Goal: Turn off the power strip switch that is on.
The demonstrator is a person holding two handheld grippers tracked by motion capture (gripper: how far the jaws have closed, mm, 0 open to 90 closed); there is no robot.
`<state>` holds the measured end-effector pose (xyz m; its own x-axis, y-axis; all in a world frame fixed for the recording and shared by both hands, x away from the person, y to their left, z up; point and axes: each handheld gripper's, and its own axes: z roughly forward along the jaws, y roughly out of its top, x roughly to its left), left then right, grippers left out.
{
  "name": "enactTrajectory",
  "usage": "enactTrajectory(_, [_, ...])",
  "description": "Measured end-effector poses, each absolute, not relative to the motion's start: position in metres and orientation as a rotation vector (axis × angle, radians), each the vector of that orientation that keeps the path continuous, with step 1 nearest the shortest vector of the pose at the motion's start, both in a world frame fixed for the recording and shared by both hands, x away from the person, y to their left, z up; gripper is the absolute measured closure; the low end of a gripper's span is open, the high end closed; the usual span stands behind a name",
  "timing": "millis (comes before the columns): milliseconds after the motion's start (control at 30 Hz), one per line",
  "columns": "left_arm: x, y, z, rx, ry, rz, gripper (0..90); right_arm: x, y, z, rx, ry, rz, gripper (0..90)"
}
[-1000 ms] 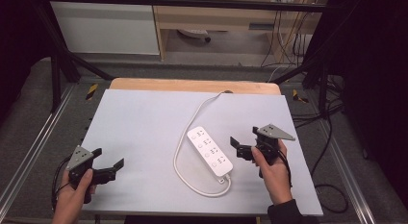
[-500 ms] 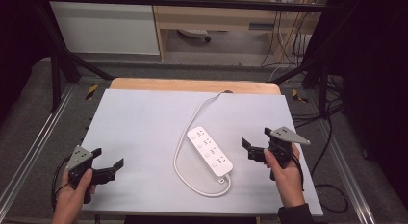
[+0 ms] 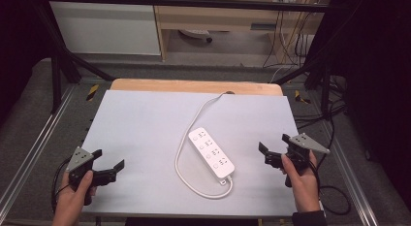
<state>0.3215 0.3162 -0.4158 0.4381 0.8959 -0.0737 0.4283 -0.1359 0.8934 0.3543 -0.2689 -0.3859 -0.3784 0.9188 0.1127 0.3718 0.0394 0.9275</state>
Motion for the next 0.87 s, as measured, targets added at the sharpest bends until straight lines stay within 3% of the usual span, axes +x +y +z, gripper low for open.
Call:
enactTrajectory(400, [0.321, 0.316, -0.416, 1.744, 1.147, 0.622, 5.6, 0.353, -0.288, -0.414, 1.377, 1.769, 1.262, 4.5])
enactTrajectory(867, [0.321, 0.316, -0.415, 1.744, 1.143, 0.624, 5.6, 0.358, -0.267, -0.443, 1.367, 1.93, 1.138, 4.9])
